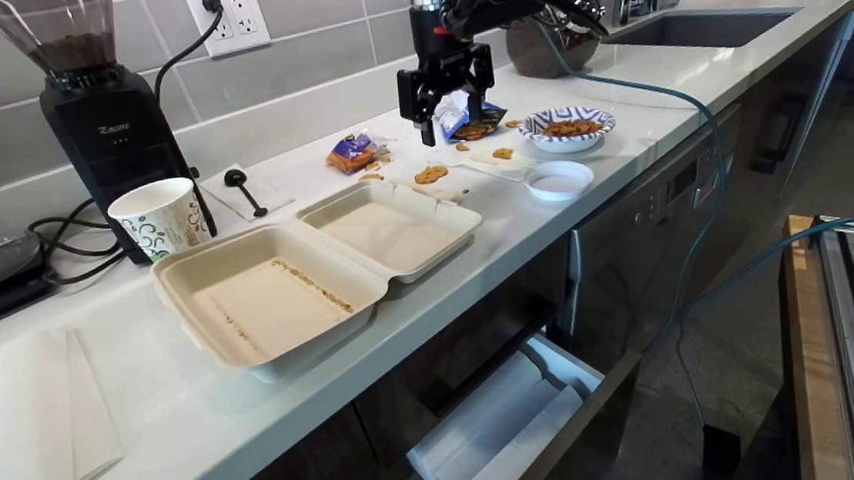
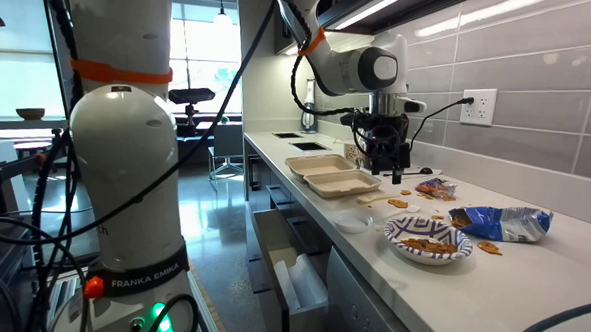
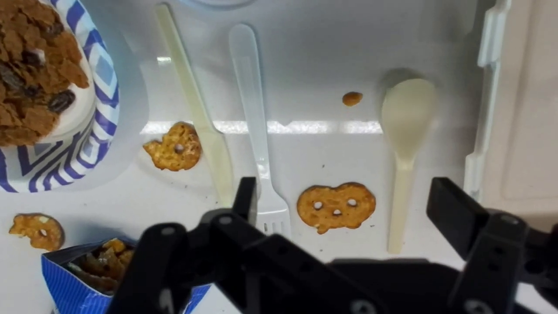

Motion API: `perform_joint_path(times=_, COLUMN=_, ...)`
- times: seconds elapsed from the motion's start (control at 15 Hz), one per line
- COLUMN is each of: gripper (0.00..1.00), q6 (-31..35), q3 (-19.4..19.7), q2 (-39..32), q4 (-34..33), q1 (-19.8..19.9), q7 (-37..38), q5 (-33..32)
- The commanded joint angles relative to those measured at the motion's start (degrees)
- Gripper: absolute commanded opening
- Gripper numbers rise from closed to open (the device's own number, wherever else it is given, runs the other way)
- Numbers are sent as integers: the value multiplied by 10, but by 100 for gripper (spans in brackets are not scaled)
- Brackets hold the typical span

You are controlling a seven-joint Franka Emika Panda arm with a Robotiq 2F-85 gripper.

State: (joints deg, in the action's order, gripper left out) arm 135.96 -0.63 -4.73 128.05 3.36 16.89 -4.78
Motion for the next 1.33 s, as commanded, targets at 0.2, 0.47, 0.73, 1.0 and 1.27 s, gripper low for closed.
perform_joint_path(times=0.2, gripper=100, q6=26, q3=12, q2=-43, q4=-13, q1=-16, q7=19, q5=17)
perform_joint_path(times=0.47, gripper=100, q6=64, q3=16, q2=-58, q4=-15, q1=-23, q7=46, q5=21)
perform_joint_path(times=0.73, gripper=100, q6=88, q3=22, q2=-71, q4=-16, q1=-32, q7=75, q5=15)
perform_joint_path(times=1.0, gripper=100, q6=104, q3=36, q2=-80, q4=-21, q1=-43, q7=122, q5=-3)
perform_joint_path(times=1.27, gripper=100, q6=103, q3=46, q2=-93, q4=-34, q1=-52, q7=148, q5=-5)
